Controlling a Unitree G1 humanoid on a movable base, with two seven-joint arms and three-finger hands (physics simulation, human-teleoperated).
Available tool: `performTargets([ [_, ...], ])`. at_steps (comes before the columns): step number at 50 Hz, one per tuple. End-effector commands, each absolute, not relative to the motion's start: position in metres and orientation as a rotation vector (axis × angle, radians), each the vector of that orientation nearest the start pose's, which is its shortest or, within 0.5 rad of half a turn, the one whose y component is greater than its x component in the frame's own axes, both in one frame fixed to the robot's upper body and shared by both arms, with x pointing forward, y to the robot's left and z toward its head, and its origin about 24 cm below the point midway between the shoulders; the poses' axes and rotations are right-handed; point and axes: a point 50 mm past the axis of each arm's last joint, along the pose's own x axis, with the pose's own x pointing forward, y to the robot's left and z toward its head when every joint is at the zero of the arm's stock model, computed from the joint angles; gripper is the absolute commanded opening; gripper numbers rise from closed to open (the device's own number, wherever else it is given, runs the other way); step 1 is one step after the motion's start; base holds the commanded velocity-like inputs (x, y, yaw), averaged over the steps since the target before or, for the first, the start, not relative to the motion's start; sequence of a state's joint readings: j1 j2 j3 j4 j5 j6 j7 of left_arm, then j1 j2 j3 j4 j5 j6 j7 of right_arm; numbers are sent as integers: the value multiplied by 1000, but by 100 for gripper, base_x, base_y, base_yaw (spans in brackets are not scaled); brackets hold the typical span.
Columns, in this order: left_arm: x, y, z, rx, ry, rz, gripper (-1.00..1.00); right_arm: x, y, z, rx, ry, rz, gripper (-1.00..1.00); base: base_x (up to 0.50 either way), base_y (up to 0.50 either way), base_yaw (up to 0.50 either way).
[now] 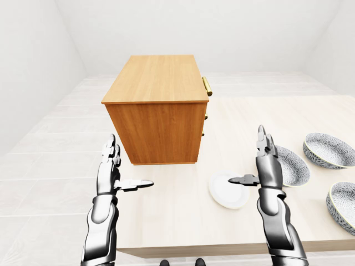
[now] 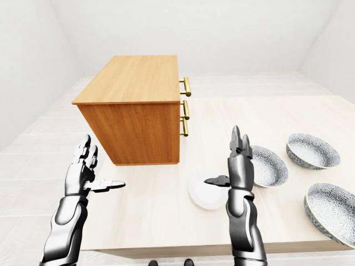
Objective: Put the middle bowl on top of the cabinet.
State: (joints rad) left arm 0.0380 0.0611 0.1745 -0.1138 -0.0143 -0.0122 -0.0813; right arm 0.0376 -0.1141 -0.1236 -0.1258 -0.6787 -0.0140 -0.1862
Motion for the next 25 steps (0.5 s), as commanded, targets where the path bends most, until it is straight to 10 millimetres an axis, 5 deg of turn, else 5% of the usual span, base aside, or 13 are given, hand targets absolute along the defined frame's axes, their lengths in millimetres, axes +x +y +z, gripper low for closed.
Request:
performTargets([
  [1,246,200,59,55,-87,76,100,242,-219,77,-981,-73,-379,100,0,0,0],
  [7,247,201,58,59,-96,76,100,244,-231,90,-1127,-101,-464,100,0,0,0],
  [17,248,203,58,54,-103,74,100,251,-233,67,-1238,-19,-416,100,0,0,0],
  [25,248,204,57,52,-102,78,100,251,-239,73,-1293,-26,-432,100,0,0,0],
])
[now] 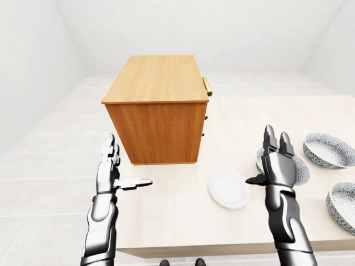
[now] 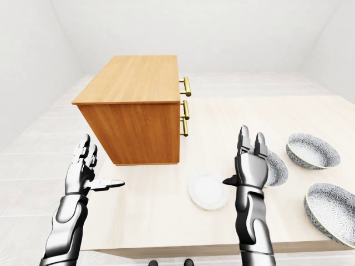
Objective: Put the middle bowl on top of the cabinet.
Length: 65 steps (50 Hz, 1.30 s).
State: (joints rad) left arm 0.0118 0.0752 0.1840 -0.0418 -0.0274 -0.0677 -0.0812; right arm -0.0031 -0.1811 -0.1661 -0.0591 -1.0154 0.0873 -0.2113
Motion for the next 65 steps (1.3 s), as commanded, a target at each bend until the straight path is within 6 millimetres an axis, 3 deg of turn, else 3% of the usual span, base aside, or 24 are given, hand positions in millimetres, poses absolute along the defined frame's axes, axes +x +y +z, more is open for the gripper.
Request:
performTargets([
  [1,248,204,57,52,-103,78,100,252,-240,72,-1294,-18,-433,100,0,0,0],
  [10,247,204,58,50,-104,75,100,253,-249,47,-1313,78,-405,100,0,0,0],
  [20,247,204,61,51,-107,76,100,255,-253,45,-1314,93,-399,100,0,0,0],
  [30,246,204,62,54,-111,76,100,261,-261,28,-1308,153,-398,100,0,0,0],
  [47,246,203,57,58,-101,72,100,264,-266,20,-1302,180,-402,100,0,0,0],
  [65,244,202,55,53,-94,63,100,259,-275,25,-1301,183,-425,100,0,0,0],
])
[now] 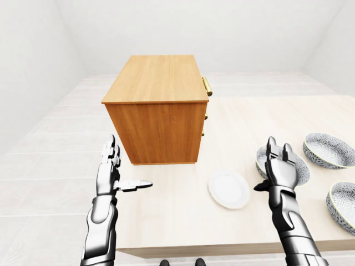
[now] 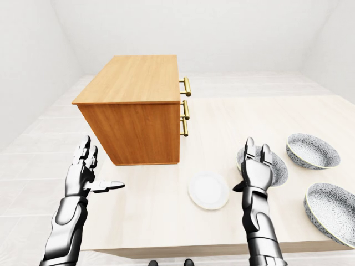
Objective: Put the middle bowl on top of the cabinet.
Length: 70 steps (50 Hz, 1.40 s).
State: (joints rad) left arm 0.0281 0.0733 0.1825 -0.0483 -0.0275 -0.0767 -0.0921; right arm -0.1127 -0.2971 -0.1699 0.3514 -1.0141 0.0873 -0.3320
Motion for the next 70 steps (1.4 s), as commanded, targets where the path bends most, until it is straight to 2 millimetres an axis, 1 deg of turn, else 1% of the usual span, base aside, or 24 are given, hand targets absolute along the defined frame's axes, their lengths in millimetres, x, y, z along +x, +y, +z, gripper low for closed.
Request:
performTargets([
  [1,244,202,55,48,-89,58,100,259,-276,25,-1300,186,-425,100,0,0,0],
  [8,242,202,57,40,-84,46,100,257,-281,26,-1301,201,-435,100,0,0,0],
  [18,244,201,55,43,-86,52,100,256,-282,18,-1312,227,-419,100,0,0,0],
  [26,244,203,54,45,-87,59,100,254,-288,16,-1321,248,-426,100,0,0,0],
  [32,245,201,54,44,-87,56,100,250,-292,10,-1328,276,-425,100,0,0,0],
  [38,244,201,55,45,-88,54,100,248,-297,8,-1323,296,-440,100,0,0,0],
  [47,243,200,56,47,-89,54,100,246,-298,1,-1324,315,-438,100,0,0,0],
  [57,244,201,57,48,-90,56,100,247,-297,2,-1326,310,-432,100,0,0,0],
  [58,244,201,57,49,-90,56,100,247,-297,2,-1326,311,-431,95,0,0,0],
  [59,244,201,57,49,-90,56,100,247,-297,2,-1326,311,-431,95,0,0,0],
  [60,244,201,57,50,-91,56,100,247,-297,1,-1326,311,-431,67,0,0,0],
  [61,244,201,57,50,-91,56,100,247,-297,1,-1326,311,-432,67,0,0,0],
  [62,245,201,58,50,-92,56,100,247,-297,1,-1327,311,-432,29,0,0,0],
  [64,245,201,58,50,-92,57,100,247,-297,1,-1328,311,-428,-7,0,0,0],
  [65,245,201,58,50,-92,57,100,247,-297,1,-1328,311,-428,-7,0,0,0],
  [66,245,201,58,49,-93,56,100,247,-296,1,-1329,311,-427,-40,0,0,0],
  [67,245,201,58,50,-93,56,100,246,-296,1,-1330,310,-427,-53,0,0,0],
  [68,244,200,58,50,-93,56,100,246,-296,1,-1330,308,-427,-84,0,0,0],
  [69,244,200,59,51,-94,55,100,246,-296,2,-1330,306,-428,-92,0,0,0],
  [70,244,200,59,51,-94,55,100,246,-296,3,-1330,303,-428,-96,0,0,0],
])
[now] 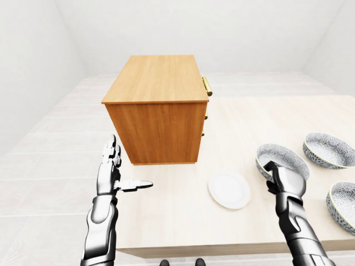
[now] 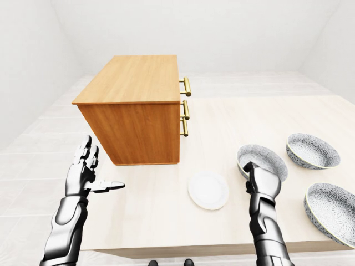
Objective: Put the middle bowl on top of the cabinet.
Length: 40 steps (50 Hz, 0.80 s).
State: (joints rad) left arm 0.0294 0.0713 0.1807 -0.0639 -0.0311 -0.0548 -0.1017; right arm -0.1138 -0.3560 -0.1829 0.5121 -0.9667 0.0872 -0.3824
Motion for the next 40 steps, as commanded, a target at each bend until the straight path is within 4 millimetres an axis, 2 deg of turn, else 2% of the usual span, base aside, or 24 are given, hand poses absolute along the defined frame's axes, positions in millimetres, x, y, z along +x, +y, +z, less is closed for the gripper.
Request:
performTargets([
  [1,244,200,59,51,-94,55,100,246,-296,3,-1330,302,-425,-100,0,0,0],
  [14,244,201,58,48,-93,57,100,246,-295,3,-1333,298,-426,-100,0,0,0],
  [21,244,201,57,47,-92,56,100,246,-292,13,-1335,265,-419,-100,0,0,0],
  [27,244,202,57,45,-92,56,100,246,-290,25,-1337,228,-424,-100,0,0,0],
  [34,243,202,58,45,-93,57,100,248,-289,57,-1339,142,-451,-100,0,0,0],
  [40,243,202,58,46,-93,57,100,253,-286,74,-1350,99,-459,-100,0,0,0],
])
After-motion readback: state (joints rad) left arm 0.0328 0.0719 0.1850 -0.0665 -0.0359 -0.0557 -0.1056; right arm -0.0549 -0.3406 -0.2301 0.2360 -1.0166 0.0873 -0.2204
